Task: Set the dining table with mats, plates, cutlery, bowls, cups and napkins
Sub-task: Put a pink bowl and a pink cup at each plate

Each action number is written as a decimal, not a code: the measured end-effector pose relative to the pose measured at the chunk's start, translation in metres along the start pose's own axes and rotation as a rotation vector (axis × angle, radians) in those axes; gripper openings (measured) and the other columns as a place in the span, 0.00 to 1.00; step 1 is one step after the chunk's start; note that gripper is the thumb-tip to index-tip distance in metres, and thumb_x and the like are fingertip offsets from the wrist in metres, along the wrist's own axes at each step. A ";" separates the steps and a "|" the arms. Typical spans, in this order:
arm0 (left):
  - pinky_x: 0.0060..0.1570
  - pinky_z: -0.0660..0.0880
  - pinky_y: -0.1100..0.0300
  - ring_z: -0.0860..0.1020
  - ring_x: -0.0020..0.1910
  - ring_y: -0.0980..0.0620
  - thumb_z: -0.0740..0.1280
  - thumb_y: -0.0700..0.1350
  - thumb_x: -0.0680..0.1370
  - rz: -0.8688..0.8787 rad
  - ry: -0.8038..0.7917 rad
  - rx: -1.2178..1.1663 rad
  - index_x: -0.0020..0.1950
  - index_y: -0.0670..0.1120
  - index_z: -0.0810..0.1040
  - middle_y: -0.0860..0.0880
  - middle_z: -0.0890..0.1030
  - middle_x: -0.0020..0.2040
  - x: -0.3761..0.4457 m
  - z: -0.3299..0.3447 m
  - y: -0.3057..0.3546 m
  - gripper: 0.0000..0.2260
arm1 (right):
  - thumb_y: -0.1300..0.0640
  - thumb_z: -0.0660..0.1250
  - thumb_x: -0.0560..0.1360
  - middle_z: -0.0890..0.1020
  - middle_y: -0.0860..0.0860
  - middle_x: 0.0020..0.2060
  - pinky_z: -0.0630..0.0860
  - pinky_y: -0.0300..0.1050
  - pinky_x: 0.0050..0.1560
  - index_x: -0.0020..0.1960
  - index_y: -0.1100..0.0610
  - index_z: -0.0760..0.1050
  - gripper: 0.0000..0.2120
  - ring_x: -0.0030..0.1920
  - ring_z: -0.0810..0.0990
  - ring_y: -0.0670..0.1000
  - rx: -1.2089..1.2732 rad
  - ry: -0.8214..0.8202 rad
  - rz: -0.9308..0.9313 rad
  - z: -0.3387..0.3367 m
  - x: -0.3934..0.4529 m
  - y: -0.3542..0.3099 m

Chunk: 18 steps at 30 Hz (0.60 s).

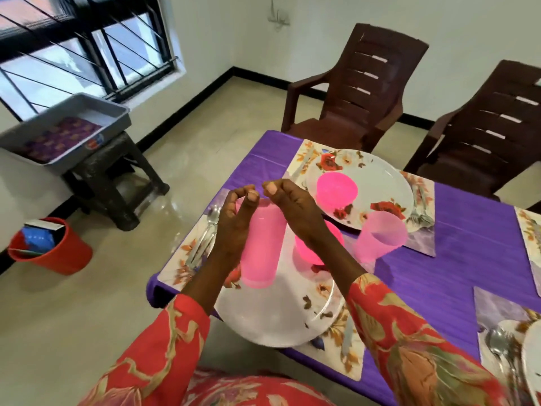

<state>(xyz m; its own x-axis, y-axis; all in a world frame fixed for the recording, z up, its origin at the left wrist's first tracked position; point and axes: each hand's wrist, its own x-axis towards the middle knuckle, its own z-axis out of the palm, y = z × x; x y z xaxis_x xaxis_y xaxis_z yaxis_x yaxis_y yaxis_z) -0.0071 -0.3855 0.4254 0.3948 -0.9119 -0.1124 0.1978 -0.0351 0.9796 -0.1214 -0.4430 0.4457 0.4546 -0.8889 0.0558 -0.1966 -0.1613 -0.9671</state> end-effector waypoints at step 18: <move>0.42 0.80 0.55 0.79 0.48 0.44 0.51 0.66 0.69 -0.054 -0.271 0.143 0.62 0.45 0.67 0.40 0.76 0.56 0.175 -0.215 0.074 0.31 | 0.41 0.72 0.59 0.80 0.53 0.56 0.75 0.49 0.61 0.53 0.44 0.74 0.24 0.58 0.78 0.50 0.168 0.115 0.115 0.217 0.166 -0.038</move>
<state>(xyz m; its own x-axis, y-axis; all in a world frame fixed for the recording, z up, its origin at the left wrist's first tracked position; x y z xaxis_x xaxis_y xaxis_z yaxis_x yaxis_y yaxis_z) 0.2694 -0.4597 0.4427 0.1295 -0.9823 -0.1350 0.0761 -0.1259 0.9891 0.1506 -0.4914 0.4379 0.3335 -0.9419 -0.0385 -0.0900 0.0089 -0.9959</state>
